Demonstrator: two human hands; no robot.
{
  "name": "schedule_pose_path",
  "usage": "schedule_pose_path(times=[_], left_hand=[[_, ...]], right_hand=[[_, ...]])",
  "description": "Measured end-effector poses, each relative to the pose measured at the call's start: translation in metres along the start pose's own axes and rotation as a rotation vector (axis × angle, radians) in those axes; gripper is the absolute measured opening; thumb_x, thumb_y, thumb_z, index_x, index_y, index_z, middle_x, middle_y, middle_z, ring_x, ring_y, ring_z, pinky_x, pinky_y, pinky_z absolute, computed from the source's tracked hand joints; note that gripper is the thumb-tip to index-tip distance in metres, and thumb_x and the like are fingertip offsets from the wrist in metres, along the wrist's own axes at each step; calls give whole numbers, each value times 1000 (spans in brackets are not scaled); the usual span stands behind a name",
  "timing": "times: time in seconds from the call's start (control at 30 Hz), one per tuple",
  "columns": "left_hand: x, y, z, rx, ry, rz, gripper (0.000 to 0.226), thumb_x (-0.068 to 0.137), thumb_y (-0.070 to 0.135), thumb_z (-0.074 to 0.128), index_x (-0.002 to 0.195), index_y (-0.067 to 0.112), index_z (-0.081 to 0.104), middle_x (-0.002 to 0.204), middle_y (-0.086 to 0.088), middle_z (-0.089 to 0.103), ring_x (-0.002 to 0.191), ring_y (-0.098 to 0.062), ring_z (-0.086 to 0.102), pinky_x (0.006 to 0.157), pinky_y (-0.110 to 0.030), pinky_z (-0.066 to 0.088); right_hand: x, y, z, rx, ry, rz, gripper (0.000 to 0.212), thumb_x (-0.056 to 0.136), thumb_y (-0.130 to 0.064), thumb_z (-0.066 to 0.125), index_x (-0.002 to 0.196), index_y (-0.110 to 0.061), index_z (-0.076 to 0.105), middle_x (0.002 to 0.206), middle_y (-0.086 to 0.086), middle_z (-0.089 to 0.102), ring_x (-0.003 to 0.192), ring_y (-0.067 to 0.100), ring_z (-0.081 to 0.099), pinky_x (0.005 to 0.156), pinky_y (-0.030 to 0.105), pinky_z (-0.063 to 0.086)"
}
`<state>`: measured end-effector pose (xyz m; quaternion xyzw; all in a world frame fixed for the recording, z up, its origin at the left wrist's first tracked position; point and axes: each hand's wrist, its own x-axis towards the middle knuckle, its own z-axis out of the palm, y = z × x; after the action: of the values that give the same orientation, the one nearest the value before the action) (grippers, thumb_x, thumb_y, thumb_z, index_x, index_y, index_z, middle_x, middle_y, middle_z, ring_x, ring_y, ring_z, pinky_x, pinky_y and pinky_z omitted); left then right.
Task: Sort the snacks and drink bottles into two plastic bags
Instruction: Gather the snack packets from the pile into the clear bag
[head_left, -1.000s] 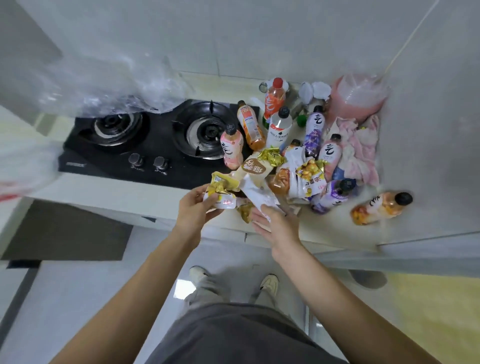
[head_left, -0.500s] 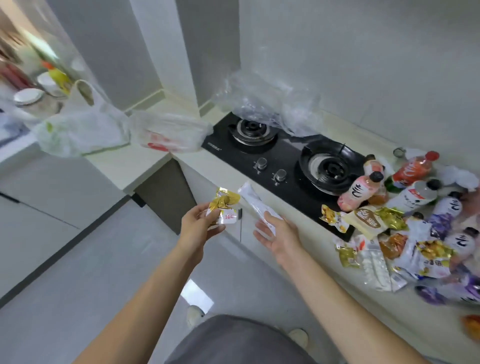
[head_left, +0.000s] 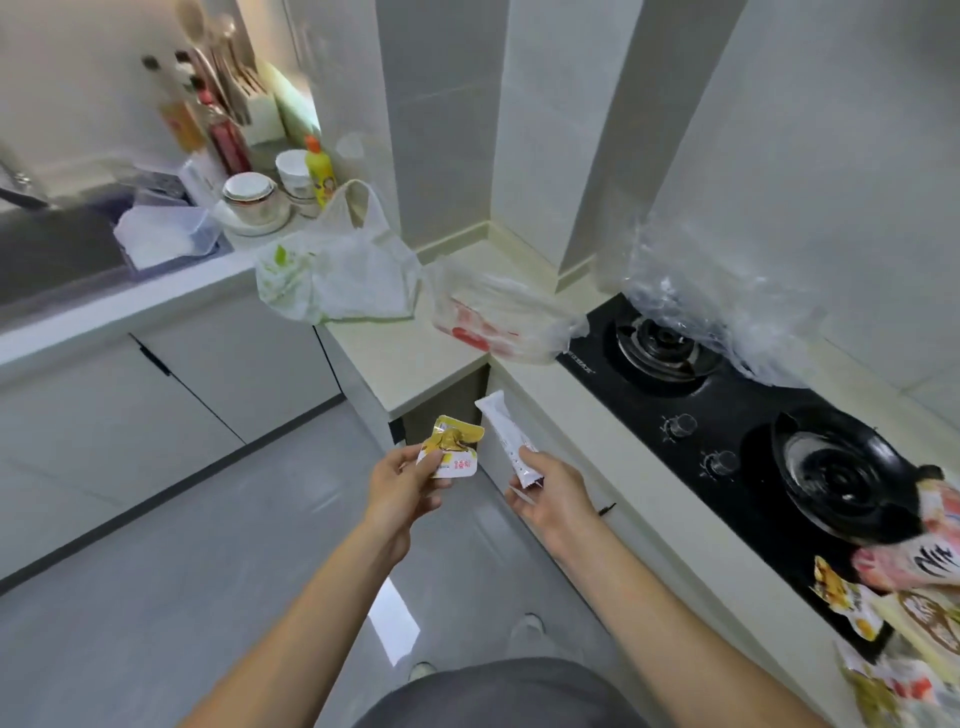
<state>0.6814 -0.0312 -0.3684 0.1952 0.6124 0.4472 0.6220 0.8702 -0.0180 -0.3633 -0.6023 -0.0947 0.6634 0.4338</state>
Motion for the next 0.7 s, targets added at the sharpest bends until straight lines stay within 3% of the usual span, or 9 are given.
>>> schedule_pose_path(times=[0.13, 0.33, 0.5, 0.6, 0.7], left_hand=[[47, 21, -7, -7, 42, -27, 24, 98, 17, 69, 118, 4, 64, 83, -11, 77, 58, -11, 66, 48, -19, 46], [146, 73, 15, 40, 35, -56, 28, 97, 14, 70, 121, 4, 61, 93, -17, 78, 59, -14, 66, 52, -20, 55], [230, 121, 54, 142, 14, -90, 22, 97, 5, 67, 118, 3, 62, 97, -17, 77, 68, -18, 69, 56, -24, 57], [273, 138, 82, 222, -17, -98, 23, 97, 0, 63, 119, -2, 62, 92, -15, 76, 68, -19, 71, 57, -26, 57], [309, 146, 109, 288, -61, -109, 13, 96, -3, 60, 109, -1, 62, 76, -7, 77, 57, -15, 71, 54, -24, 57]], right_hand=[[37, -19, 35, -15, -7, -6, 5, 97, -7, 67, 97, -1, 68, 73, 9, 62, 65, 19, 58, 69, 36, 58], [125, -63, 79, 21, 41, -15, 15, 97, -8, 68, 108, 2, 67, 79, 12, 62, 66, 20, 58, 62, 33, 55], [209, -117, 107, 24, 143, 0, 17, 95, -9, 70, 111, -2, 66, 78, 10, 66, 59, 17, 58, 53, 28, 44], [255, -149, 113, -14, 211, 39, 9, 95, -13, 71, 98, -10, 64, 73, 6, 62, 47, 11, 55, 40, 21, 33], [288, -166, 112, -49, 289, 67, 12, 96, -10, 70, 90, -9, 60, 73, 8, 57, 48, 12, 49, 35, 18, 28]])
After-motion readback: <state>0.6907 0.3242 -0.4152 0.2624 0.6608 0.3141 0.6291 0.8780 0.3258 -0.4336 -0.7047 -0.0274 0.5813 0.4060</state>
